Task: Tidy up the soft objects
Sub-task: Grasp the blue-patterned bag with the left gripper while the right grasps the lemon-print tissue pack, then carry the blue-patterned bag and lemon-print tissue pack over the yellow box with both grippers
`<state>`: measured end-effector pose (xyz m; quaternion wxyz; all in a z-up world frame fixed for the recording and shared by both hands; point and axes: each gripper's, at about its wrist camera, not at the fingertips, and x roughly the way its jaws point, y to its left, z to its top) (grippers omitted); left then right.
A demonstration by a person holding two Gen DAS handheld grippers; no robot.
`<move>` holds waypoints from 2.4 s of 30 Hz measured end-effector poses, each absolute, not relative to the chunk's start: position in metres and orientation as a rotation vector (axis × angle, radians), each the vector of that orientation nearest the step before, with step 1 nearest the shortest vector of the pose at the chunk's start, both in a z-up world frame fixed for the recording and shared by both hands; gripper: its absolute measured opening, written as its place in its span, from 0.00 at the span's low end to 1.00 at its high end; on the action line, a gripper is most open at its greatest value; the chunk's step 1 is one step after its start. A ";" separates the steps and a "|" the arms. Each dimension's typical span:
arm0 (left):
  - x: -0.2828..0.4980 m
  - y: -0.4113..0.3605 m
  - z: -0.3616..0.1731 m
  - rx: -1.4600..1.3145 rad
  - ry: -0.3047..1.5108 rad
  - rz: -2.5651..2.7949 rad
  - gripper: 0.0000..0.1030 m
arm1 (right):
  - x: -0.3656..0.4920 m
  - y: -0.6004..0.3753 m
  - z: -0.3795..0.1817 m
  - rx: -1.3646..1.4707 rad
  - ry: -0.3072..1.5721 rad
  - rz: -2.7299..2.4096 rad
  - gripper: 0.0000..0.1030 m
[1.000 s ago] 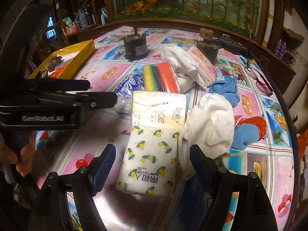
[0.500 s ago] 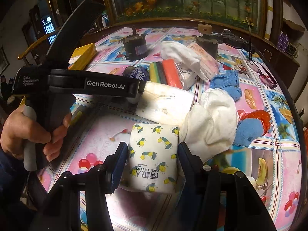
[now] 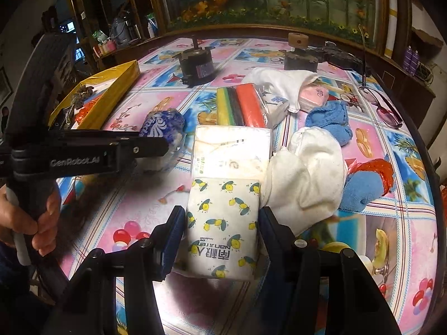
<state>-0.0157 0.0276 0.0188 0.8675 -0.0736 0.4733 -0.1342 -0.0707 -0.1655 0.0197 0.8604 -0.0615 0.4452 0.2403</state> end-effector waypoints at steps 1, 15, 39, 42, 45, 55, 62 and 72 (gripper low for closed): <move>-0.018 0.027 0.019 -0.151 0.995 -0.282 0.41 | -0.071 -0.164 0.020 -0.138 0.935 0.500 0.58; -0.007 0.022 0.016 -0.145 0.952 -0.256 0.42 | -0.073 -0.166 0.021 -0.137 0.918 0.499 0.55; -0.026 0.024 0.017 -0.177 0.951 -0.301 0.38 | -0.078 -0.164 0.018 -0.170 0.939 0.462 0.58; -0.027 0.026 0.017 -0.183 0.948 -0.304 0.38 | -0.082 -0.164 0.021 -0.173 0.918 0.458 0.55; -0.030 0.028 0.020 -0.189 0.936 -0.309 0.38 | -0.084 -0.164 0.023 -0.159 0.904 0.460 0.54; -0.039 0.035 0.032 -0.200 0.897 -0.314 0.38 | -0.086 -0.153 0.035 -0.109 0.869 0.498 0.54; -0.041 0.039 0.036 -0.209 0.884 -0.317 0.38 | -0.083 -0.150 0.037 -0.098 0.873 0.505 0.54; -0.050 0.058 0.055 -0.243 0.833 -0.303 0.38 | -0.079 -0.136 0.050 -0.094 0.854 0.535 0.54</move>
